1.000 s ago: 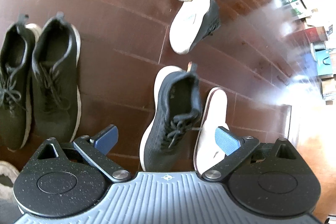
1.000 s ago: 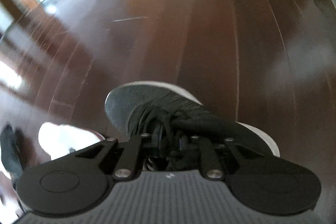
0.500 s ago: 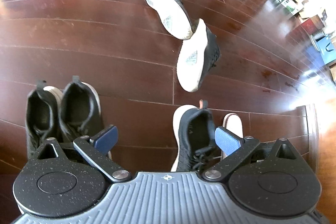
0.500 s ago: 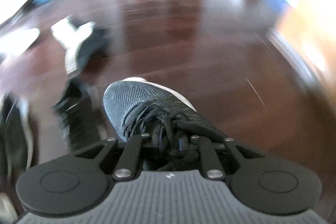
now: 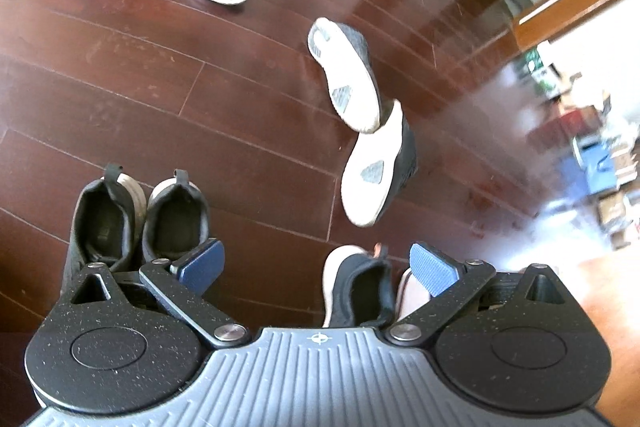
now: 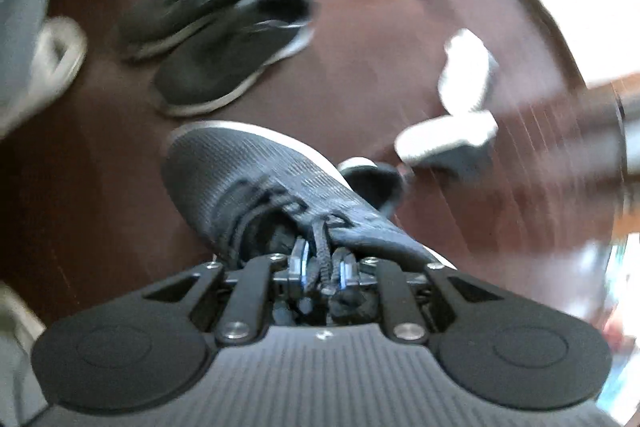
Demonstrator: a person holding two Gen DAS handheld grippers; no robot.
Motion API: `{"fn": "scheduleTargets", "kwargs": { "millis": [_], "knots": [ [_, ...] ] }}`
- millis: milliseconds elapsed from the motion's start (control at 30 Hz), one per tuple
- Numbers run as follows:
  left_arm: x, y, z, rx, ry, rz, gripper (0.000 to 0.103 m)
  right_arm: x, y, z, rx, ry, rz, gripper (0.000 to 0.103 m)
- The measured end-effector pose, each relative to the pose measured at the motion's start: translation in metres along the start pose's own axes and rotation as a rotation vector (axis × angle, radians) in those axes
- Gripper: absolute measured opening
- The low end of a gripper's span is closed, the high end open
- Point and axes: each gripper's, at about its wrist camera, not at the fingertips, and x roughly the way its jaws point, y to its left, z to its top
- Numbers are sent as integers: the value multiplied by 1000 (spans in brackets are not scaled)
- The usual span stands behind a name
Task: Organize scattered shoes
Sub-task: 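Lift and carry the orange-logo sneaker with the right tool to the black pair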
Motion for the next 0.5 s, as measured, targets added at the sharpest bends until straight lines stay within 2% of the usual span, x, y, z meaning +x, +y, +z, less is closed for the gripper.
{"fn": "scheduleTargets", "kwargs": {
  "millis": [133, 200, 333, 500],
  "knots": [
    [-3, 10, 11, -64, 9, -40, 101, 17, 19, 25, -315, 34, 40, 14],
    [-3, 18, 17, -101, 12, -55, 101, 24, 27, 33, -433, 49, 63, 13],
    [-4, 29, 26, -147, 7, -65, 101, 49, 31, 52, -582, 57, 120, 13],
    [-2, 41, 32, -189, 16, -73, 101, 74, 25, 69, -657, 51, 120, 12]
  ]
}}
